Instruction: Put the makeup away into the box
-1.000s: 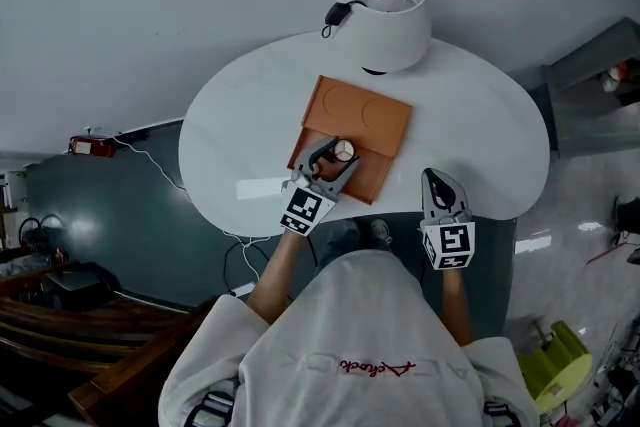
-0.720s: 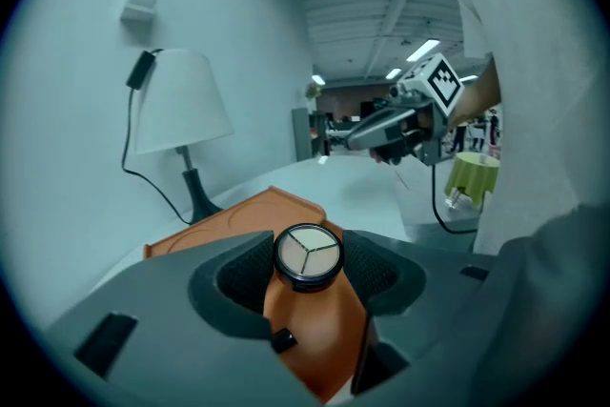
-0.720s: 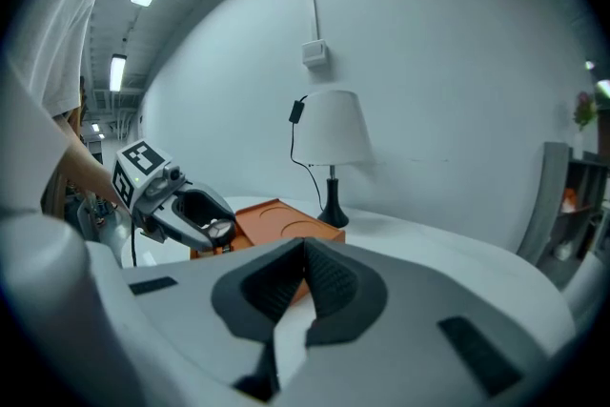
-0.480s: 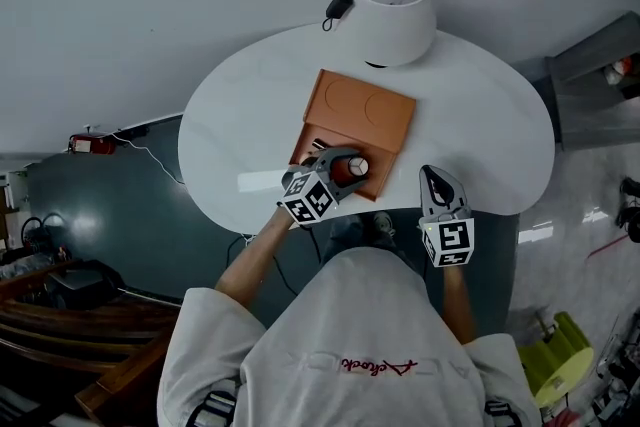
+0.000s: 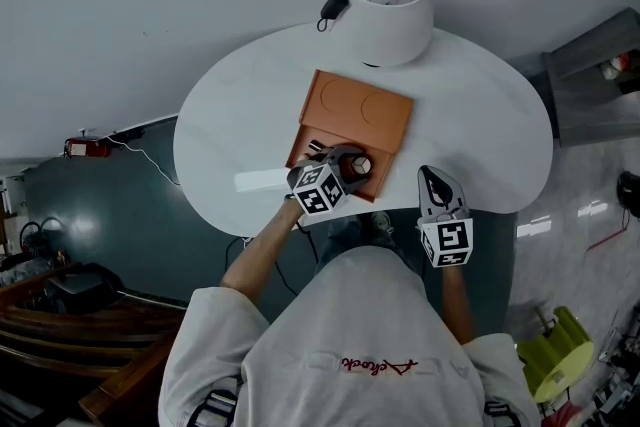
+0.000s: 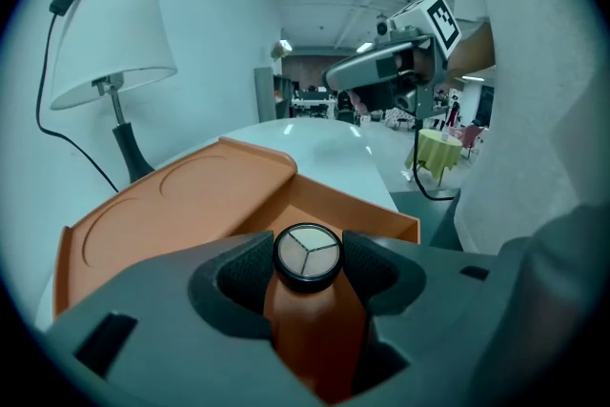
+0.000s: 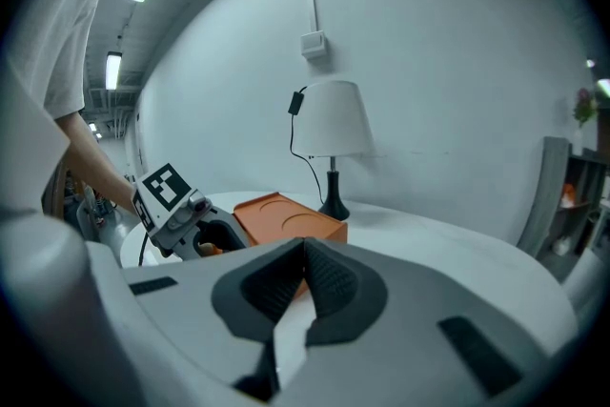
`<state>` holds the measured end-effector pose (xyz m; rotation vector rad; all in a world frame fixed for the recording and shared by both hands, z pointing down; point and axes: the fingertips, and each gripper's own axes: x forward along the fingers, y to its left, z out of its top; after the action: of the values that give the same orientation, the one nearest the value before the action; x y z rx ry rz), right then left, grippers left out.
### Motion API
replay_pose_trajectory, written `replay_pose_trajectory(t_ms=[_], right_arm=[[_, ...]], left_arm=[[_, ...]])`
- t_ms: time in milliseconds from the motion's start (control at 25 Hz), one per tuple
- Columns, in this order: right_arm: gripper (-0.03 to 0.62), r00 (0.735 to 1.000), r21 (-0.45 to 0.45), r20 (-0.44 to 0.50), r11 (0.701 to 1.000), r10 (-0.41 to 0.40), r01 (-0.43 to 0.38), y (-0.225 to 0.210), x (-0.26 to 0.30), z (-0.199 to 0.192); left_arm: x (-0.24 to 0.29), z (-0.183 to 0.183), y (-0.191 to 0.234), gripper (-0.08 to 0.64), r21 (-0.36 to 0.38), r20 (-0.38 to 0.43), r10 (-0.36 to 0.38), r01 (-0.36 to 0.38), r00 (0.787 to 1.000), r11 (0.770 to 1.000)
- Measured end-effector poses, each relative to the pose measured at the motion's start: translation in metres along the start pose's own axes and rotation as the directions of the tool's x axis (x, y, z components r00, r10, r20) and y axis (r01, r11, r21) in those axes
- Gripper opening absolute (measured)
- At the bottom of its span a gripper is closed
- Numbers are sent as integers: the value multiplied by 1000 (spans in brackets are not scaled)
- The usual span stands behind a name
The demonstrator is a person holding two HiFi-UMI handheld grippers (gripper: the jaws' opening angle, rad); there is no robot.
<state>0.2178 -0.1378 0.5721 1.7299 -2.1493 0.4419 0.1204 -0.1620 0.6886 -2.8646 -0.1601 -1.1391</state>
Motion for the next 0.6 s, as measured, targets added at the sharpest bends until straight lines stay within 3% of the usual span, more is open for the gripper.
replay_pose_trajectory(t_ms=[320, 600], right_arm=[[20, 1000, -5, 1, 1000, 16, -16, 7, 5, 2], [20, 1000, -12, 2, 1000, 19, -19, 8, 2, 3]], left_arm=[[12, -15, -10, 233, -12, -124, -78, 77, 989, 997], [7, -18, -5, 236, -12, -107, -34, 33, 994, 999]])
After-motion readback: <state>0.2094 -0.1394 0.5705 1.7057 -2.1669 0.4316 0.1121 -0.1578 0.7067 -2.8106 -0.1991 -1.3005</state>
